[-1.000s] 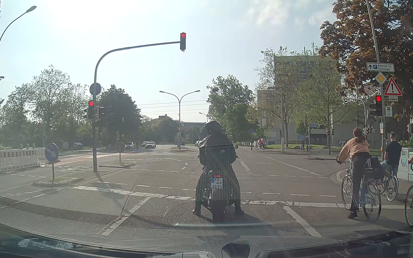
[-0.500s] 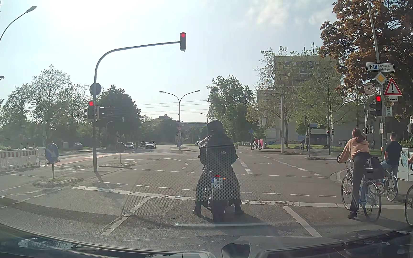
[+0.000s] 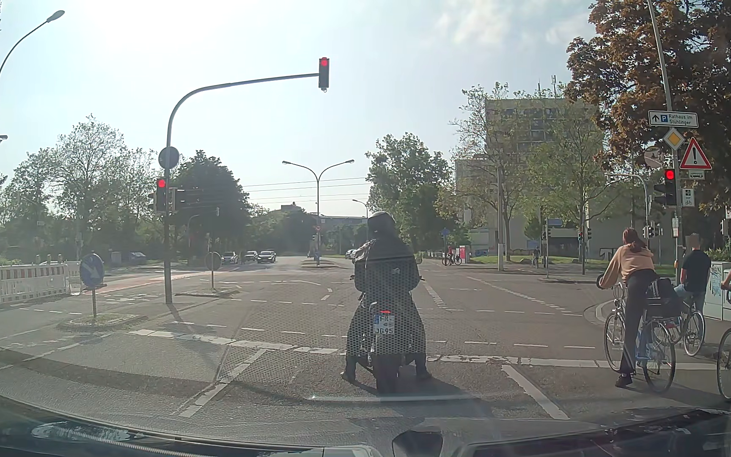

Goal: Follow the waypoints while adhering to traffic rules and regulations

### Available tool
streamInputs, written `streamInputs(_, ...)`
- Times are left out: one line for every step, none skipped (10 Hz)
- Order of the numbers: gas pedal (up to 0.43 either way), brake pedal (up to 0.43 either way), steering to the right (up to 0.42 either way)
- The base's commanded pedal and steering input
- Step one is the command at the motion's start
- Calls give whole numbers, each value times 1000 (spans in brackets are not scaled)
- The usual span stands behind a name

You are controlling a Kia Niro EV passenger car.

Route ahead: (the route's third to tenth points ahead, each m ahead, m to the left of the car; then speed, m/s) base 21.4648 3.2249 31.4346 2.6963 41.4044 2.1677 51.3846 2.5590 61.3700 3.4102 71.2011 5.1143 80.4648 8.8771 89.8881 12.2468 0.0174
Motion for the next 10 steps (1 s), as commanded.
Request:
streamInputs(0, 232, 5)
streamInputs(0, 232, 6)
streamInputs(0, 232, 6)
streamInputs(0, 232, 6)
streamInputs(0, 232, 6)
streamInputs(0, 232, 6)
streamInputs(0, 232, 6)
streamInputs(0, 232, 6)
streamInputs(0, 232, 5)
streamInputs(0, 232, 5)
